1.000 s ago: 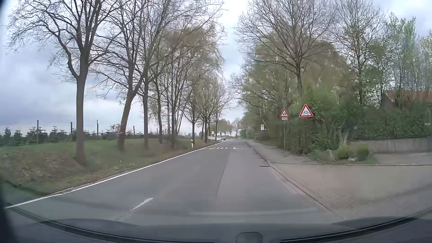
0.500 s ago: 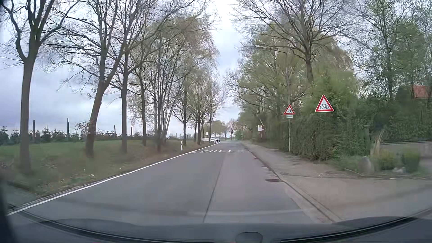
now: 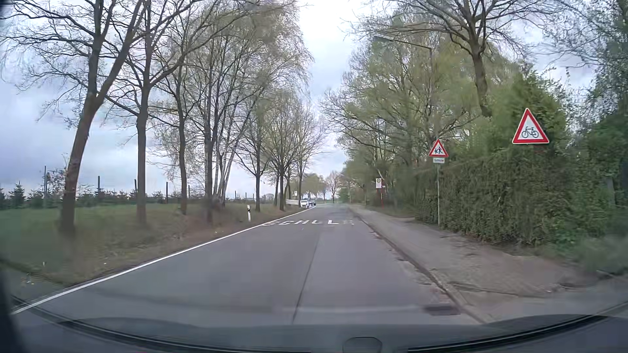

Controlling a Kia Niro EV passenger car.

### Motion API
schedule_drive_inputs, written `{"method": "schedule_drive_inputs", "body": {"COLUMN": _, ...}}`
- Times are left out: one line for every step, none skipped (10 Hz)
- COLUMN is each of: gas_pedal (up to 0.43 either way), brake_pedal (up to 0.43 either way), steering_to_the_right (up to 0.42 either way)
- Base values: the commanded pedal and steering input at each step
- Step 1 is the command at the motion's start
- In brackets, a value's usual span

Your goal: Follow the waypoints while adhering to traffic rules and regulations

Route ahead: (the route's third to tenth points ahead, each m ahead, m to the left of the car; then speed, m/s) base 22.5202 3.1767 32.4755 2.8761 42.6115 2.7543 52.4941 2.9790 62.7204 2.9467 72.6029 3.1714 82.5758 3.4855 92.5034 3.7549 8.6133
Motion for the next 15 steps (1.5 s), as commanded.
{"method": "schedule_drive_inputs", "body": {"gas_pedal": 0.169, "brake_pedal": 0.000, "steering_to_the_right": 0.006}}
{"method": "schedule_drive_inputs", "body": {"gas_pedal": 0.169, "brake_pedal": 0.006, "steering_to_the_right": 0.007}}
{"method": "schedule_drive_inputs", "body": {"gas_pedal": 0.169, "brake_pedal": 0.000, "steering_to_the_right": 0.007}}
{"method": "schedule_drive_inputs", "body": {"gas_pedal": 0.157, "brake_pedal": 0.000, "steering_to_the_right": 0.006}}
{"method": "schedule_drive_inputs", "body": {"gas_pedal": 0.150, "brake_pedal": 0.000, "steering_to_the_right": 0.003}}
{"method": "schedule_drive_inputs", "body": {"gas_pedal": 0.150, "brake_pedal": 0.000, "steering_to_the_right": 0.003}}
{"method": "schedule_drive_inputs", "body": {"gas_pedal": 0.150, "brake_pedal": 0.000, "steering_to_the_right": 0.003}}
{"method": "schedule_drive_inputs", "body": {"gas_pedal": 0.150, "brake_pedal": 0.000, "steering_to_the_right": 0.002}}
{"method": "schedule_drive_inputs", "body": {"gas_pedal": 0.150, "brake_pedal": 0.000, "steering_to_the_right": 0.002}}
{"method": "schedule_drive_inputs", "body": {"gas_pedal": 0.157, "brake_pedal": 0.000, "steering_to_the_right": 0.002}}
{"method": "schedule_drive_inputs", "body": {"gas_pedal": 0.157, "brake_pedal": 0.000, "steering_to_the_right": 0.001}}
{"method": "schedule_drive_inputs", "body": {"gas_pedal": 0.157, "brake_pedal": 0.000, "steering_to_the_right": 0.001}}
{"method": "schedule_drive_inputs", "body": {"gas_pedal": 0.157, "brake_pedal": 0.006, "steering_to_the_right": 0.001}}
{"method": "schedule_drive_inputs", "body": {"gas_pedal": 0.157, "brake_pedal": 0.000, "steering_to_the_right": 0.001}}
{"method": "schedule_drive_inputs", "body": {"gas_pedal": 0.157, "brake_pedal": 0.000, "steering_to_the_right": 0.001}}
